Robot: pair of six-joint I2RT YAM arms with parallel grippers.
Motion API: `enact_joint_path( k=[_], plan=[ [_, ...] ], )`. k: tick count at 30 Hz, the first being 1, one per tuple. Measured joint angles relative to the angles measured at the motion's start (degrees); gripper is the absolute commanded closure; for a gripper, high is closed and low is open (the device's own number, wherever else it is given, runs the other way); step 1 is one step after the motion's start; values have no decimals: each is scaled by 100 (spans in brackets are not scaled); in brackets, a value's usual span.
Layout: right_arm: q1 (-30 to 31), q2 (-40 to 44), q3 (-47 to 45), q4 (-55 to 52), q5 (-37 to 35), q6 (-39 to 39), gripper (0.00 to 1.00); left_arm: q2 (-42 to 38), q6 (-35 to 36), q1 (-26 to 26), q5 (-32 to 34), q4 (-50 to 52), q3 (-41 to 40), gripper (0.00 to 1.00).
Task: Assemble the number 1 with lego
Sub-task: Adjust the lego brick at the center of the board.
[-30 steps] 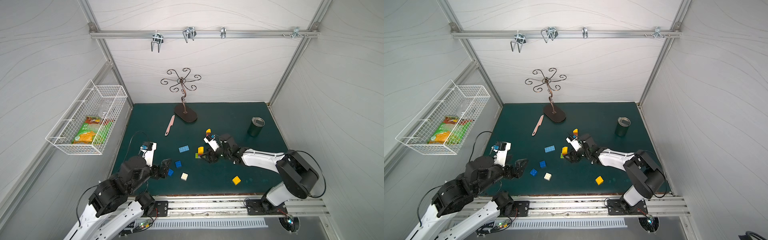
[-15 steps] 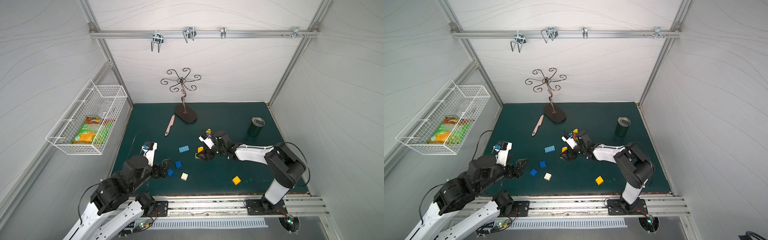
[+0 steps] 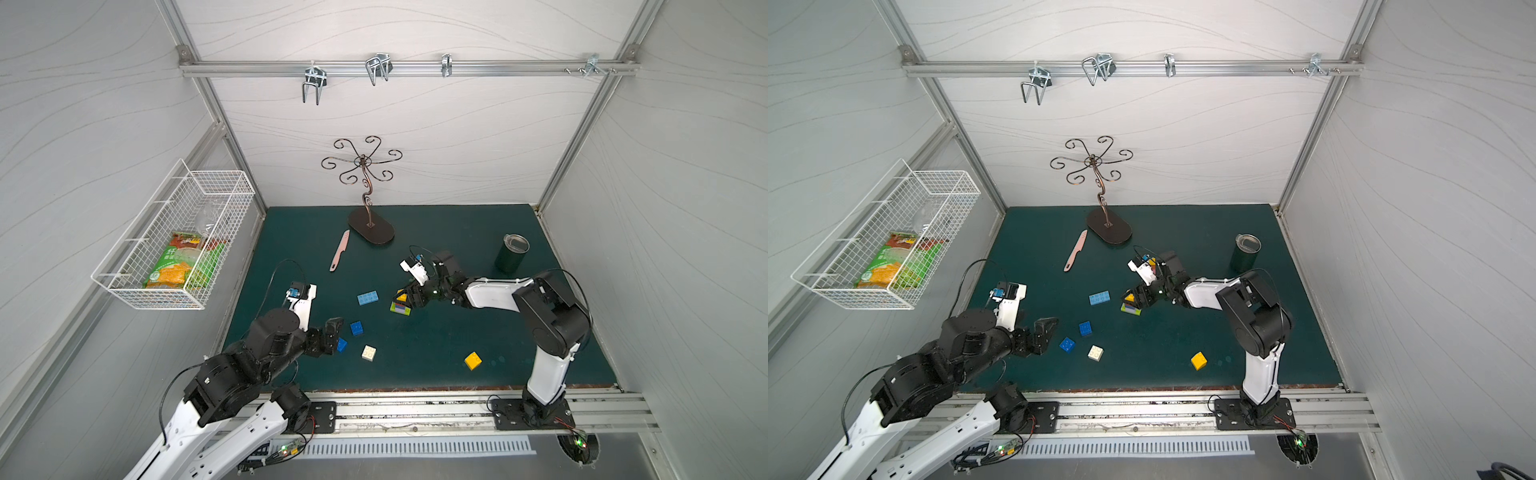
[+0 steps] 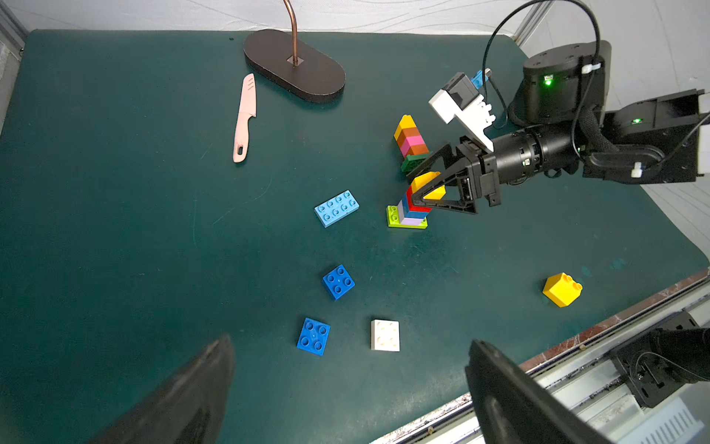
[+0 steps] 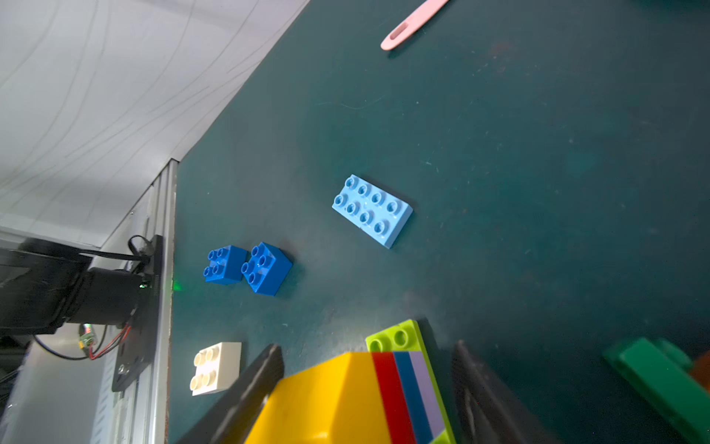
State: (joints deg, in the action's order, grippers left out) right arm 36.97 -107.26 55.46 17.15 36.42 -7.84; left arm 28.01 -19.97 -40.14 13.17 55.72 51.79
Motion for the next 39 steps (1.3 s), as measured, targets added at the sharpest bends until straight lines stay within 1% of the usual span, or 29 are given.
enact_joint_path(
  k=[6, 14, 22, 35, 39],
  plan=[
    [-103, -354, 223, 46, 310, -188, 30, 13, 0, 0, 0, 0, 0, 1],
    [-267, -452, 278, 114, 424, -487, 30, 24, 0, 0, -2, 0, 0, 1],
    [-389, -739, 562, 114, 632, -671, 29, 28, 0, 0, -2, 0, 0, 1],
    [-522, -767, 579, 22, 852, -837, 30, 81, 0, 0, -7, 0, 0, 1],
    [-435, -802, 807, -269, 855, -807, 30, 81, 0, 0, -7, 0, 0, 1]
  ],
)
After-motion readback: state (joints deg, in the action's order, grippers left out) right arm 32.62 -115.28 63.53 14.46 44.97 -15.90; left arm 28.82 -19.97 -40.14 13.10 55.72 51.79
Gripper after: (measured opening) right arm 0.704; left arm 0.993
